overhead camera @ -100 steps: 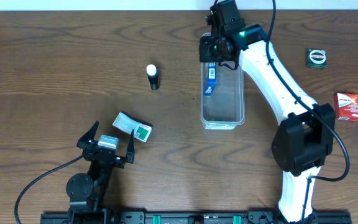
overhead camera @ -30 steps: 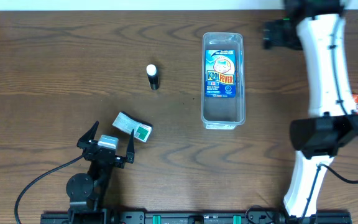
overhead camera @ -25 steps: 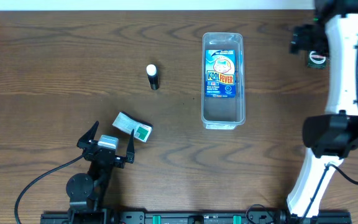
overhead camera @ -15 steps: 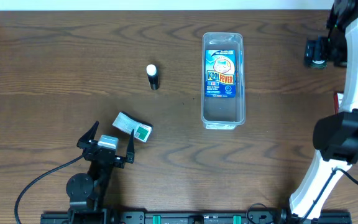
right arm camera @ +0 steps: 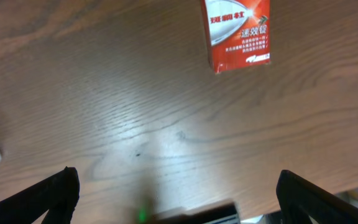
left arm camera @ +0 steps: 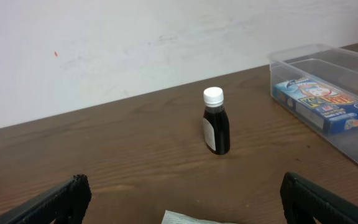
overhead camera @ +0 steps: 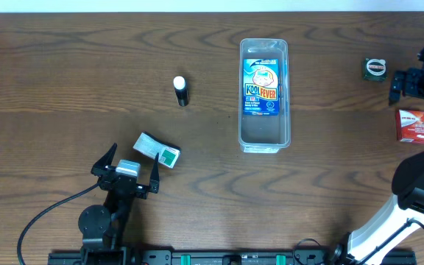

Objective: Pack container
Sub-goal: 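Move the right gripper back right over the red-and-white box, then lower and close the right gripper on the red-and-white box, then lift and carry the red-and-white box over the container, then lower the red-and-white box into the container and release it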

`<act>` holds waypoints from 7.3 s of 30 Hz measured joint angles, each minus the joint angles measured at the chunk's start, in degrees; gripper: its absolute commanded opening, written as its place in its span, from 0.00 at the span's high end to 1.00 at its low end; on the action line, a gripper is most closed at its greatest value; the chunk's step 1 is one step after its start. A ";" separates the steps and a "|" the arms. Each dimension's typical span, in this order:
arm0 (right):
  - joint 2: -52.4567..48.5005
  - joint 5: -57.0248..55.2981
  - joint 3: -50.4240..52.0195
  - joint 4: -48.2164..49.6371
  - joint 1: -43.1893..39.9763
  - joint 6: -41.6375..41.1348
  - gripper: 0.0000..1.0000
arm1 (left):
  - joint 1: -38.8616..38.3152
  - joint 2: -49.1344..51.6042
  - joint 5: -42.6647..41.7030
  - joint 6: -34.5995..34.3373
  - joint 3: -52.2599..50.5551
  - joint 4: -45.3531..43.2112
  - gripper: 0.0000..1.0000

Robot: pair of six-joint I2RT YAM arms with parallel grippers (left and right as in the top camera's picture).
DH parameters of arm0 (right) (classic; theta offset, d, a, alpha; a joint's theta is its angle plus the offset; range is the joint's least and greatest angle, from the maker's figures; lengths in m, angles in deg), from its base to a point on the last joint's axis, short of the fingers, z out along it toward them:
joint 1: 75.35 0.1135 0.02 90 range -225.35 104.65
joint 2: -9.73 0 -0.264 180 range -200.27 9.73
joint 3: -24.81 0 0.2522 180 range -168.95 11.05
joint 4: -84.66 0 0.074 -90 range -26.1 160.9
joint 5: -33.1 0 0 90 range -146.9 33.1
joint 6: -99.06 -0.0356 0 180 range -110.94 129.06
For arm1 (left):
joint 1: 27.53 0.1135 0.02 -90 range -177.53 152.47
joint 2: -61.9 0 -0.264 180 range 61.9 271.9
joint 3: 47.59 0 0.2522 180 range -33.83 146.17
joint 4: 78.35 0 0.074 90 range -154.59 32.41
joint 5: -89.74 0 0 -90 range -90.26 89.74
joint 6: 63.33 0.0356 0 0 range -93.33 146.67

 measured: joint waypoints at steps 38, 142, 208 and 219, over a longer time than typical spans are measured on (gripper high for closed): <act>-0.07 2.56 22.25 35.36 -11.98 21.33 0.01 | 0.00 0.00 0.02 0.00 0.00 -0.02 0.02; -3.32 26.91 9.55 34.73 3.32 15.17 0.40 | -0.02 0.00 0.02 0.00 0.00 0.00 0.02; -0.15 1.92 16.13 36.81 44.24 -23.56 0.44 | 0.00 0.00 0.02 0.00 0.00 0.00 0.02; -0.15 1.44 17.25 40.09 45.33 -23.63 0.45 | 0.00 0.00 0.02 0.00 0.00 0.00 0.02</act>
